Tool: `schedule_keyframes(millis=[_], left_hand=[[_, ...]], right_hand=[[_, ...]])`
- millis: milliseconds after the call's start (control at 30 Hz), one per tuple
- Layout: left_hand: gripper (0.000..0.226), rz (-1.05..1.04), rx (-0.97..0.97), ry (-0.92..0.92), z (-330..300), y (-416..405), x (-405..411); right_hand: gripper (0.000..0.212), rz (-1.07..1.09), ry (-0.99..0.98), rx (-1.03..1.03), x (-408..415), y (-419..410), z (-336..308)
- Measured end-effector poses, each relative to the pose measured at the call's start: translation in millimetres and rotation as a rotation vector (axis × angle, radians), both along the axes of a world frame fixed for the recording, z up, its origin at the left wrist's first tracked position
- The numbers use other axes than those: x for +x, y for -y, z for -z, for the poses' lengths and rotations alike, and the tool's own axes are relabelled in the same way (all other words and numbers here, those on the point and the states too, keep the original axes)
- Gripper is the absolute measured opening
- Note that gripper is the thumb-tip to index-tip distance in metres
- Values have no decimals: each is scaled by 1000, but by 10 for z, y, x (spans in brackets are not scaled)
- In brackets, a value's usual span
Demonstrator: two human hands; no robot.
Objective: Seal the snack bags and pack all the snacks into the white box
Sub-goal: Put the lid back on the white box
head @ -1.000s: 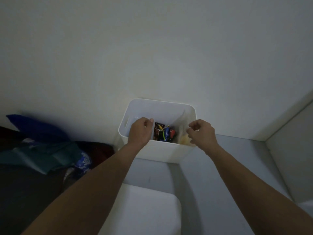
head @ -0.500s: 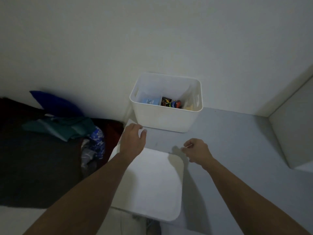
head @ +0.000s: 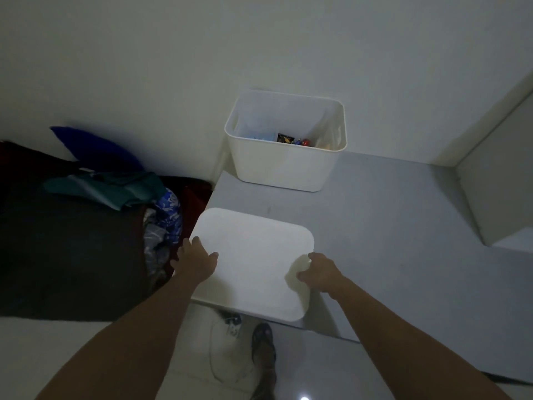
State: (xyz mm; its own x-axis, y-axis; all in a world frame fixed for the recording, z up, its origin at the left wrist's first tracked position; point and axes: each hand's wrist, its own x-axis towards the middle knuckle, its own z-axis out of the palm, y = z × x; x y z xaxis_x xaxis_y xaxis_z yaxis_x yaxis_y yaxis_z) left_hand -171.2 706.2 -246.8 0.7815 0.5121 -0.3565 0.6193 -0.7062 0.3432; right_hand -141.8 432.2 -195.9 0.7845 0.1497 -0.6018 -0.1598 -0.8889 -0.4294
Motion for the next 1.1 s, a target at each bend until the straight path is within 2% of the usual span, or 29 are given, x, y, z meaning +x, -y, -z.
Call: schedule_keyframes(millis=[133,300,400,533,667,833,900,1000,1100], left_hand=[[70,-79,-74,-8,55,-33,-44],[75,-238,-126,98,-21,-13,-45],[68,-324,-101,177,-162,30,-9],[58,-351,-143,370,-381,53,132],[45,-428,-211,585,-800,138,404],[29,-344,-302,803,-1313,177,796],[35,-303,-341,832,-1470,163,974],[59,-281,-360,801,-1638,115,1284],[53,-258,-371,771,-1768,91,1590]], right_hand=[[63,59,12,15,-48,-43,68],[67,288,85,97,-22,7,95],[58,440,178,123,12,28,48],[47,662,396,207,111,51,-141],[42,709,573,288,320,90,-473],[43,752,686,374,727,129,-925],[44,750,715,377,897,140,-1104],[35,725,763,360,1155,134,-1343],[32,712,803,339,1464,112,-1491]])
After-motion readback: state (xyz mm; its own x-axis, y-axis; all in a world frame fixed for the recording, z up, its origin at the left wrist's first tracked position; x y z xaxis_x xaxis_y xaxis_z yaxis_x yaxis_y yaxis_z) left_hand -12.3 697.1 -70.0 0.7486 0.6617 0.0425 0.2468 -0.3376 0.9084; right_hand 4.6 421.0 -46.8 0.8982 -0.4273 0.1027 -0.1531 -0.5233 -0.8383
